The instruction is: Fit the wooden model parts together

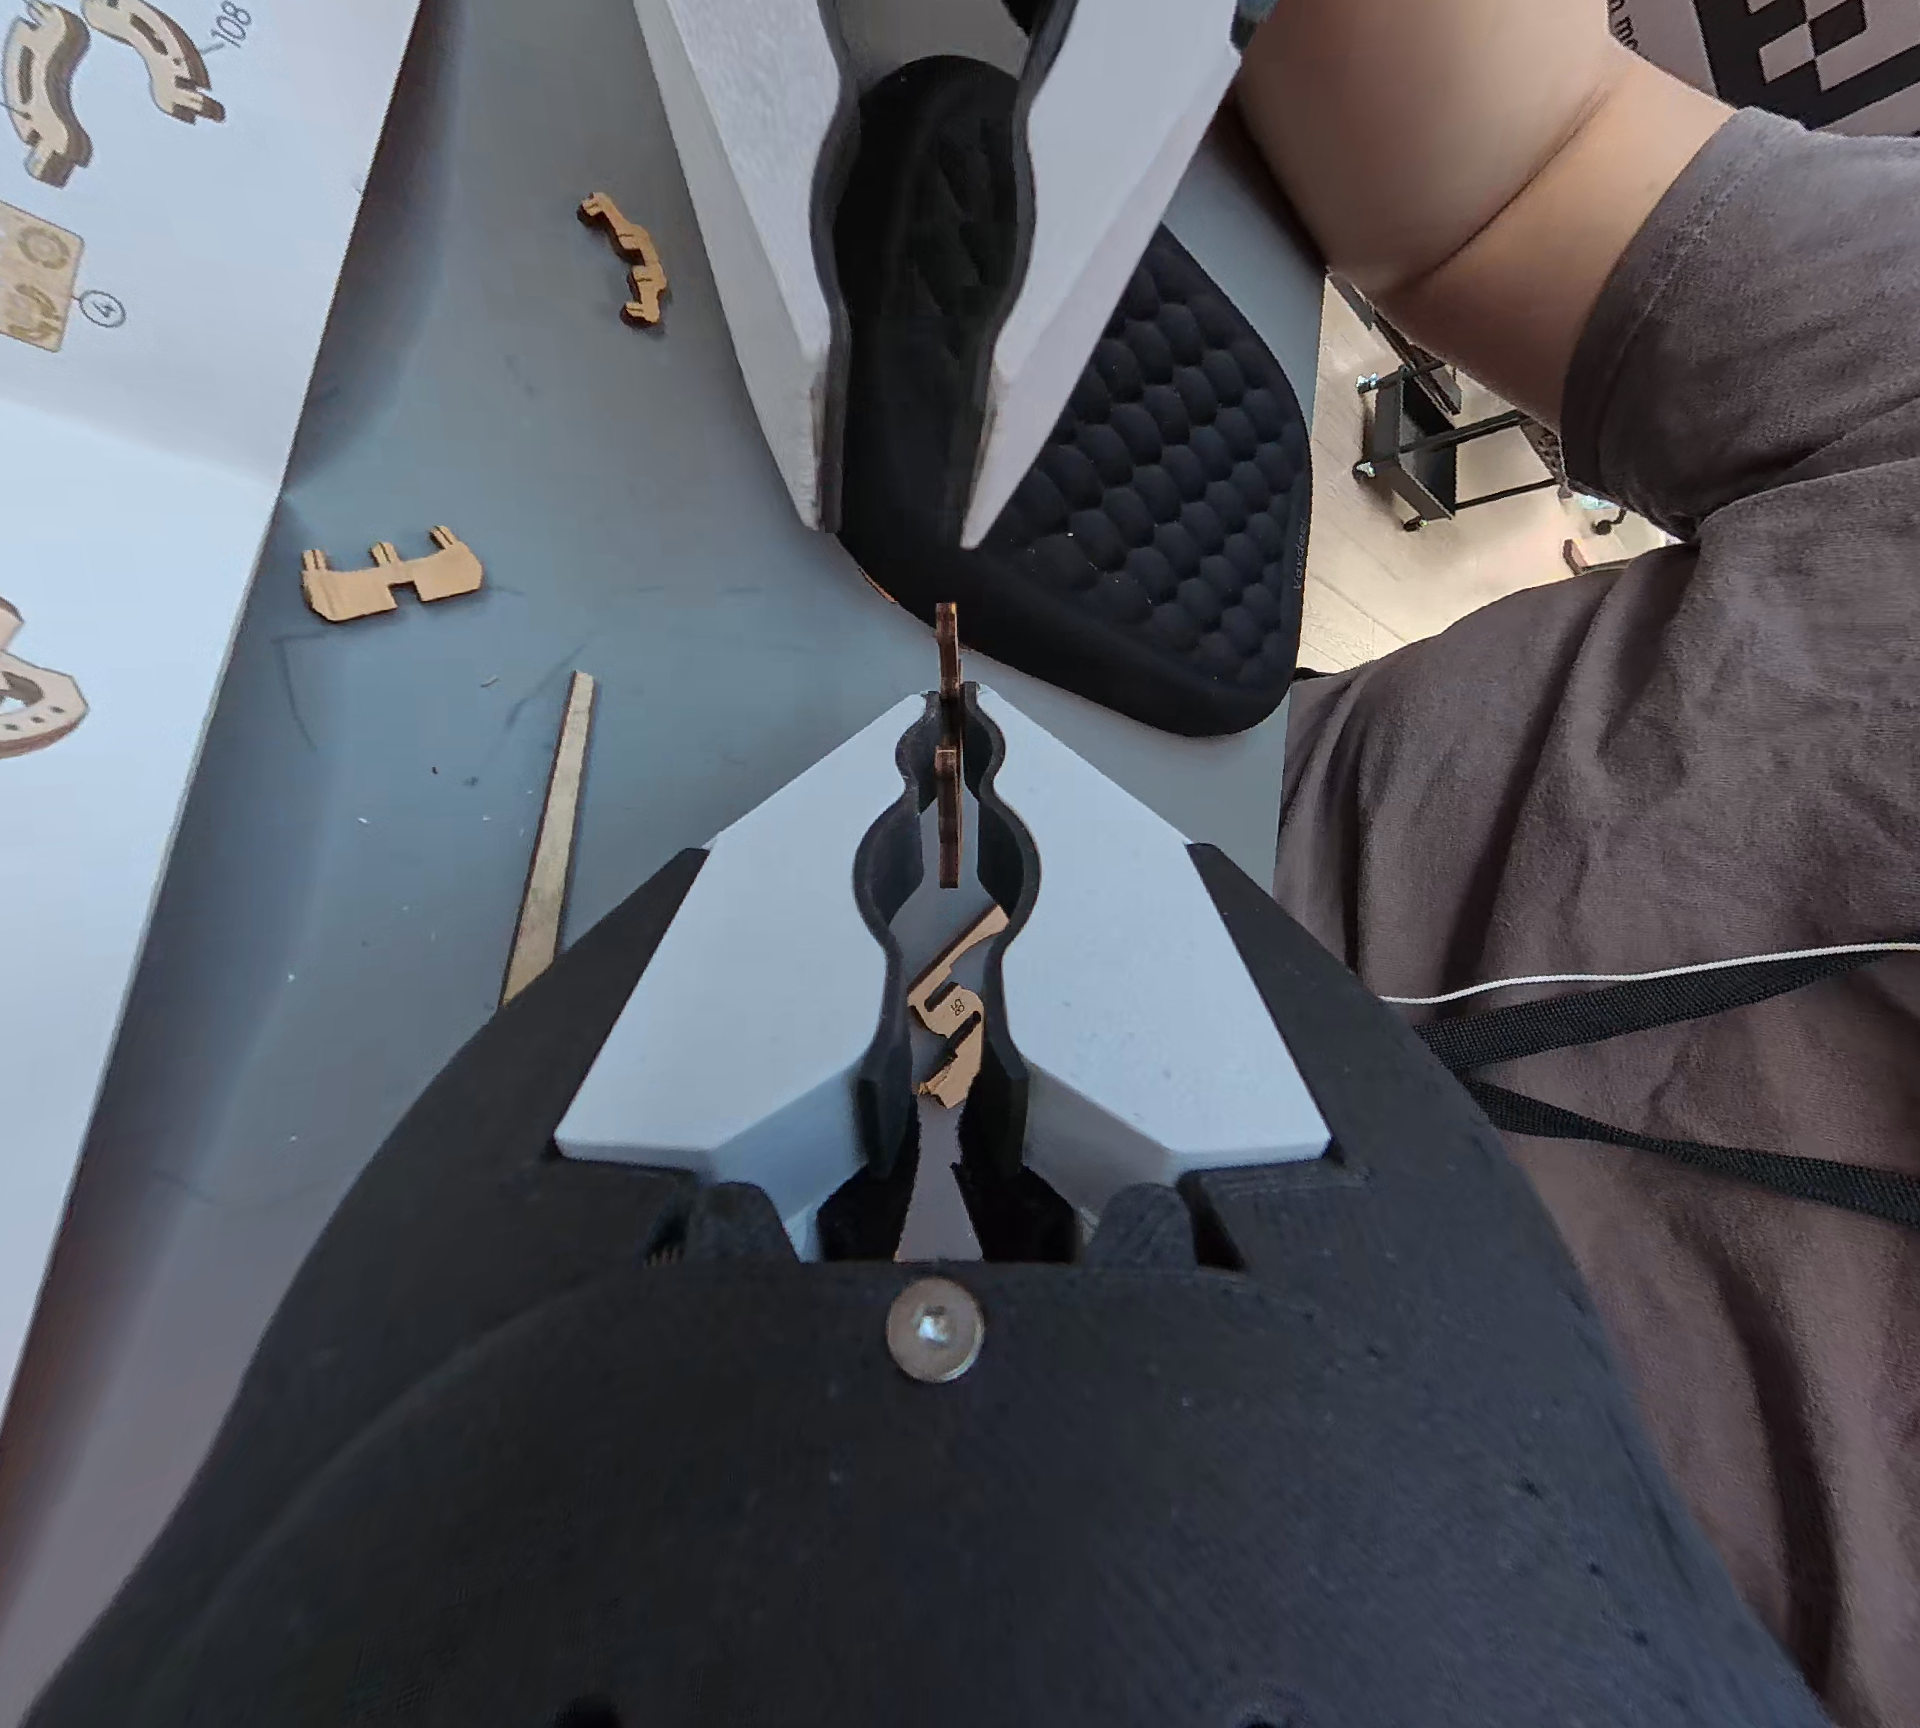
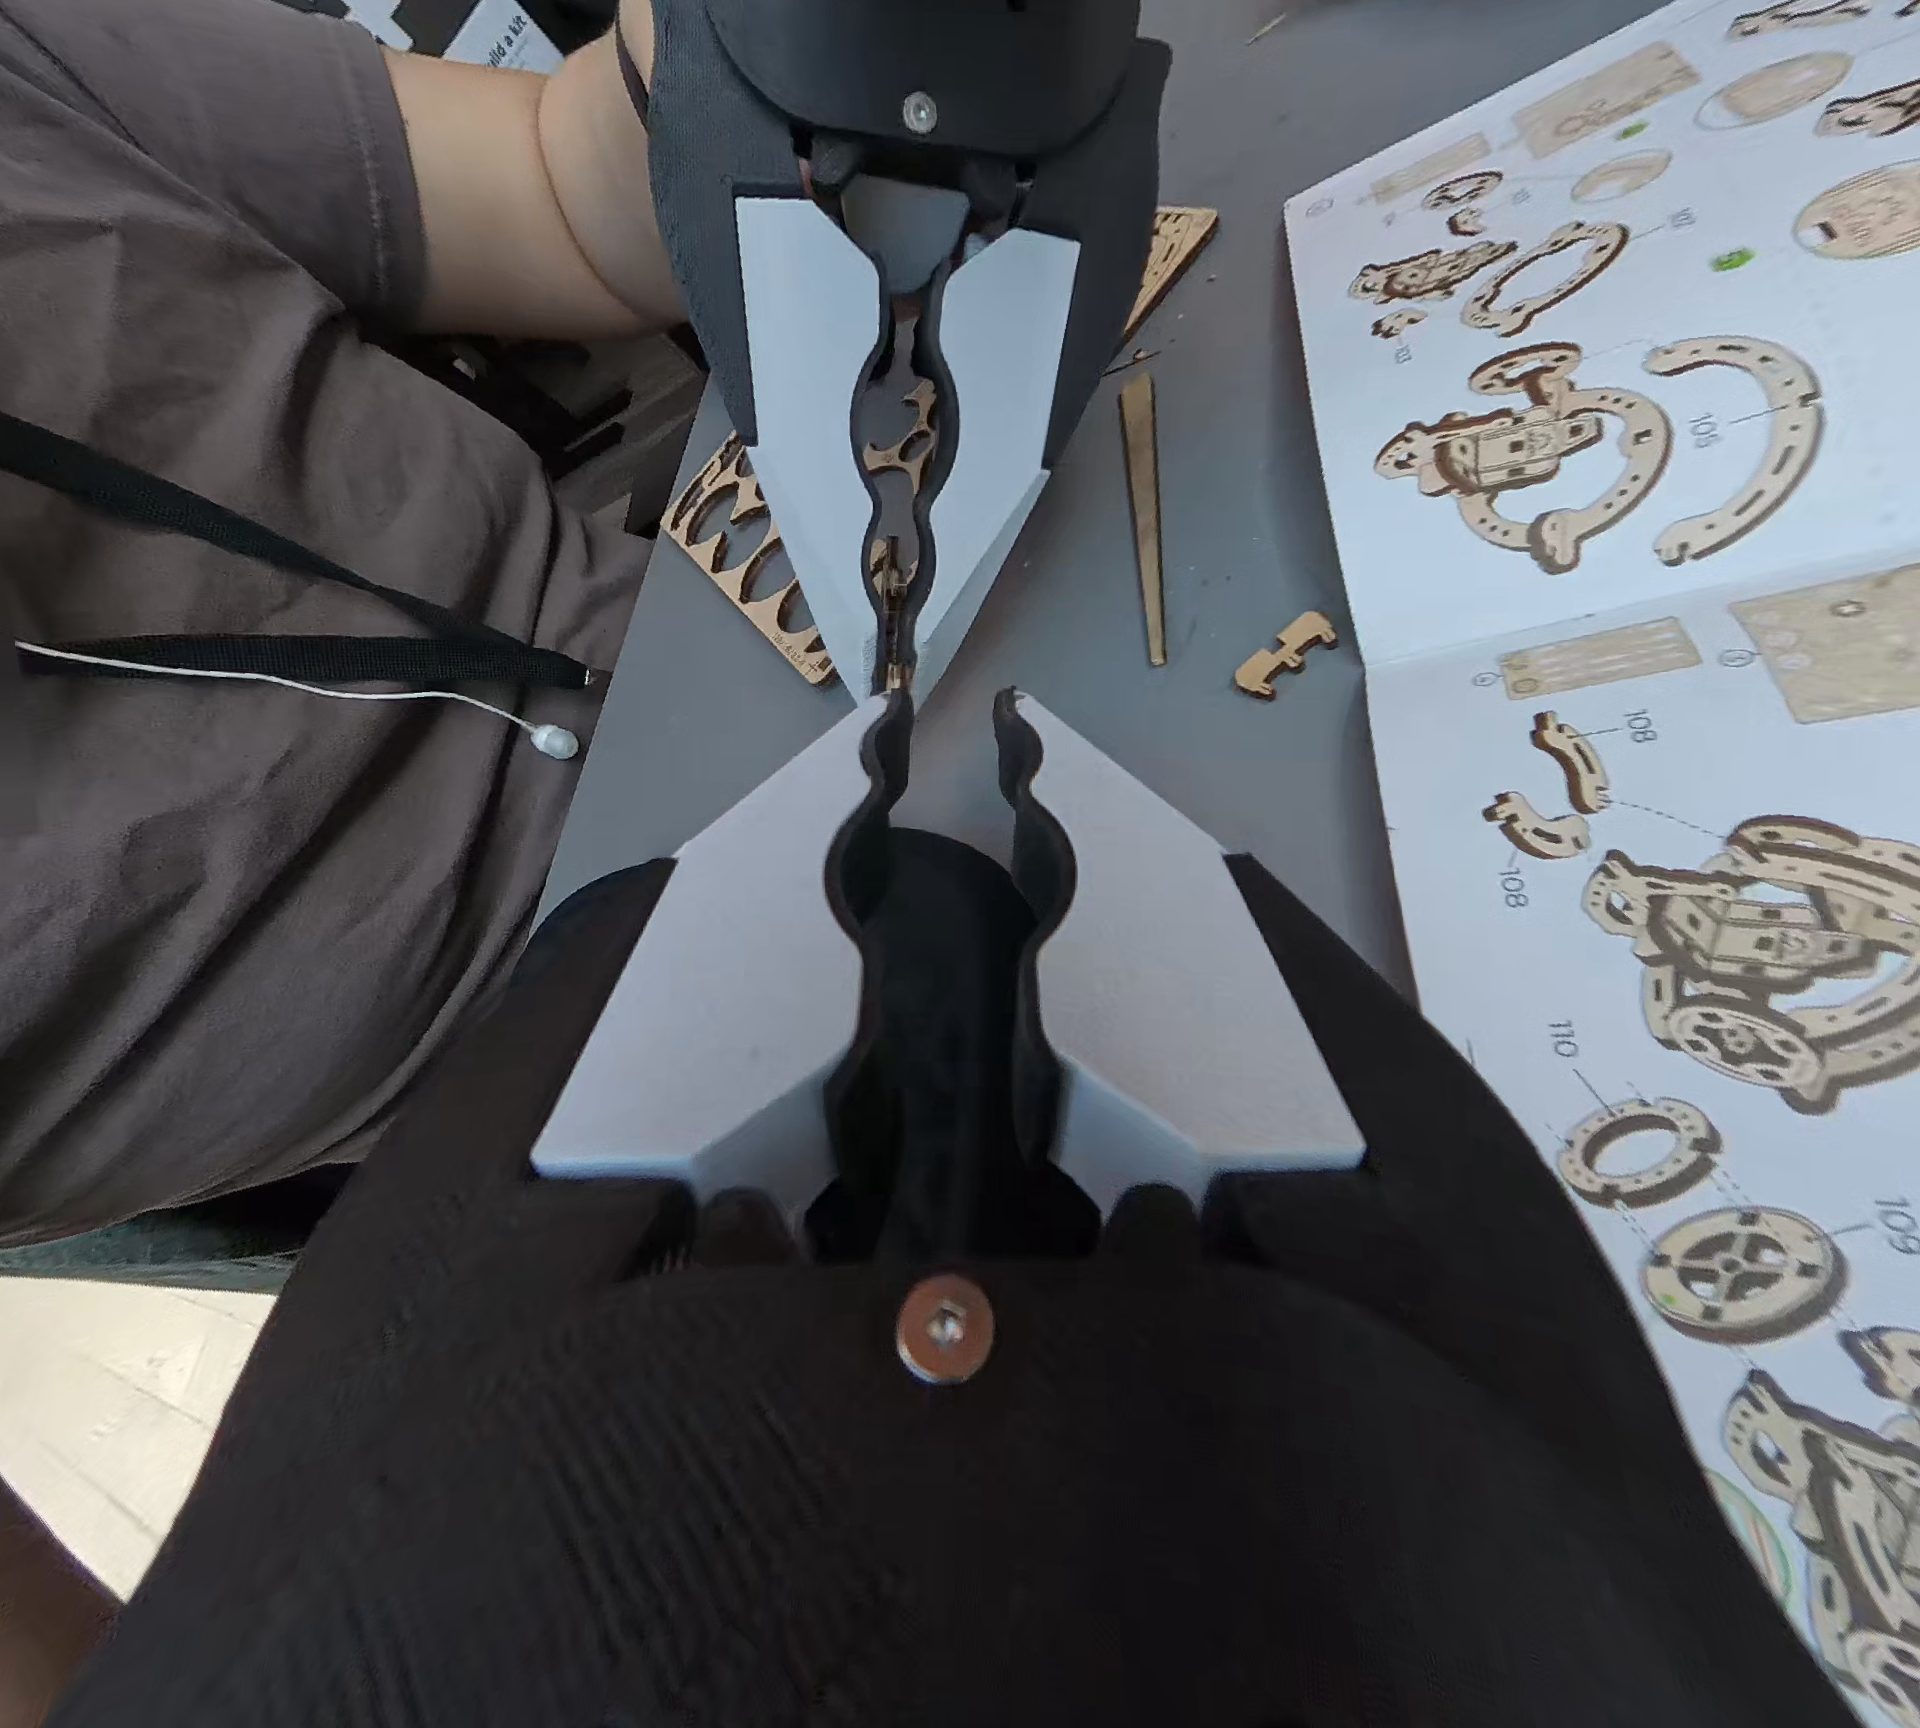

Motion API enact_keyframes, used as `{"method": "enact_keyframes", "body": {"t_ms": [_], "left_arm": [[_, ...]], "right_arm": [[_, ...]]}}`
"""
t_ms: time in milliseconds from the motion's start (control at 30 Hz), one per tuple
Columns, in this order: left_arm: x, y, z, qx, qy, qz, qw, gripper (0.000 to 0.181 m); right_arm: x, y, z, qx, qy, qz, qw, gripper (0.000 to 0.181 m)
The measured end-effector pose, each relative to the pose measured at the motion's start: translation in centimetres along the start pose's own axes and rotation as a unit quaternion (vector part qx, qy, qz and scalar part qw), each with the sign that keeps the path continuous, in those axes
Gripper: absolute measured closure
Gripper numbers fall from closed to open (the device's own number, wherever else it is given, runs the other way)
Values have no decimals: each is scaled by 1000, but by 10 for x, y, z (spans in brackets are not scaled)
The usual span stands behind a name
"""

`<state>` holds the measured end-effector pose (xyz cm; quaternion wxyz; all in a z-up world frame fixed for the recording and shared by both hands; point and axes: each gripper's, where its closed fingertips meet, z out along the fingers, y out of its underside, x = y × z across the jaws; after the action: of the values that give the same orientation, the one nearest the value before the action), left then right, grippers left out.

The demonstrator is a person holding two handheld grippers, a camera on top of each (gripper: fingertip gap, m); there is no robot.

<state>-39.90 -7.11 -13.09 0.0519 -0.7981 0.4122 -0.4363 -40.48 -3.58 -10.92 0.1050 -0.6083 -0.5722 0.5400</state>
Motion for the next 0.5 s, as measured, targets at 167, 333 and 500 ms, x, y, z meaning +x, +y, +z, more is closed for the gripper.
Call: {"method": "enact_keyframes", "body": {"t_ms": [167,333,500], "left_arm": [[-4,1,4,-6,-3,-2,1000,181],[-11,-1,-2,4,-27,1,1000,163],[-12,-4,-46,54,-83,25,995,147]], "right_arm": [[-5,15,19,-49,1,-9,999,172],[-7,12,19,-42,-6,9,999,180],[-3,15,22,-63,12,40,997,180]]}}
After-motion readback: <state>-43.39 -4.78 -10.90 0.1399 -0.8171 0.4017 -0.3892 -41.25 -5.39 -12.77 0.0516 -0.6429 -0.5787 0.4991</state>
